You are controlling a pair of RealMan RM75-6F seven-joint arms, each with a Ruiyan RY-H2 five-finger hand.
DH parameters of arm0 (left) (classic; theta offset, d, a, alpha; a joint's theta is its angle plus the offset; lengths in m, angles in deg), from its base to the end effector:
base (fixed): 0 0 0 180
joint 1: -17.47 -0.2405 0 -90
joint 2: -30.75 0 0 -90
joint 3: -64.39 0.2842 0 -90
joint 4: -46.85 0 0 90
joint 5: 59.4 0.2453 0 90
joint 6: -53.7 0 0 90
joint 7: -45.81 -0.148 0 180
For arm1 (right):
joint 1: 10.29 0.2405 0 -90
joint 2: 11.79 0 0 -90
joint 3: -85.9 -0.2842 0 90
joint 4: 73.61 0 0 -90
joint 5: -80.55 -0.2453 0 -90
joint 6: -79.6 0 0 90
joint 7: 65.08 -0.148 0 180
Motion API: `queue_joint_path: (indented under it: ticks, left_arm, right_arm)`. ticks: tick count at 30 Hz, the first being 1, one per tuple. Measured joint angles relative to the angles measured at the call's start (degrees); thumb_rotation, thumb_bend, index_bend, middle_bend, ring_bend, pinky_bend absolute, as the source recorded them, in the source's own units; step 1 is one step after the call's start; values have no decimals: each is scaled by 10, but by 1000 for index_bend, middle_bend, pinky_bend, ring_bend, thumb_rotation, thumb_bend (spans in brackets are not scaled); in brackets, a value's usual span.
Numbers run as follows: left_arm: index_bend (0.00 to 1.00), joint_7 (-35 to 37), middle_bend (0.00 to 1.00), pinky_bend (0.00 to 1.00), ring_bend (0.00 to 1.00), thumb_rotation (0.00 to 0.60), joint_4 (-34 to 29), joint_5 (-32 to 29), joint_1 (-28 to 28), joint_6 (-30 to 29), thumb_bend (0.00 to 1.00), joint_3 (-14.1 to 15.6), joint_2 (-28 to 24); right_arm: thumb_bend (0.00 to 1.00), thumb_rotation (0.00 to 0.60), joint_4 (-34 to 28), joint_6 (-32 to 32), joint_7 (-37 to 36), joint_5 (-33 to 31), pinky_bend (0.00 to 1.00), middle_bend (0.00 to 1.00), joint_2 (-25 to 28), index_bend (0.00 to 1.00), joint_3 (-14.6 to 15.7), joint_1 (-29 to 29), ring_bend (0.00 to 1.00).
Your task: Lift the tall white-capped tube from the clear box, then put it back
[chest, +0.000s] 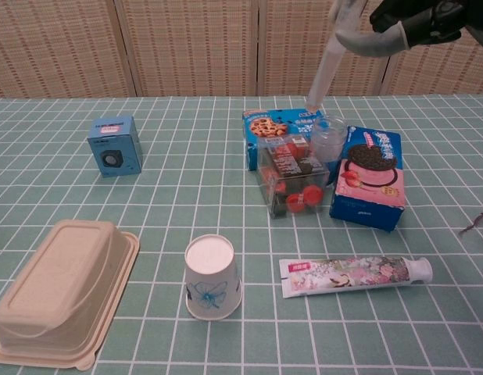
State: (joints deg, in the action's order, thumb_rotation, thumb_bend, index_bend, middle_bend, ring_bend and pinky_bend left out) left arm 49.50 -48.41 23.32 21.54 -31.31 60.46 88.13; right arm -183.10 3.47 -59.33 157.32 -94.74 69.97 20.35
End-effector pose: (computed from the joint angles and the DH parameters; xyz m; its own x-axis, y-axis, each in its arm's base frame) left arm -0.3563 0.1894 0.1820 0.3918 -0.0175 0.9199 0.9190 0.0560 -0.3903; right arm -0.1060 -0.3070 0.0427 -0.1437 -0.0752 0.9868 -0.9089 -0.3844 -0.1616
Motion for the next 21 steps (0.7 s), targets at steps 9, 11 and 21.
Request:
queue_joint_path:
  ticks: [9,11,21]
  left_arm:
    - [378,0,239,337,181,600,0,1,0,0,358,1,0]
    - [378,0,239,337,181,600,0,1,0,0,358,1,0]
    - [378,-3,239,337,181,600,-1,1,0,1,358,1,0]
  right_arm:
    - [658,600,-14,39,-234,28,1000,1000,49,743,7,-10,1000]
    - [660,600,-13,51,-285,33,1000,1000,61,743,10,-11,1000]
    - [665,600,21,51,-247,49,1000,1000,64,743,23,-15,1000]
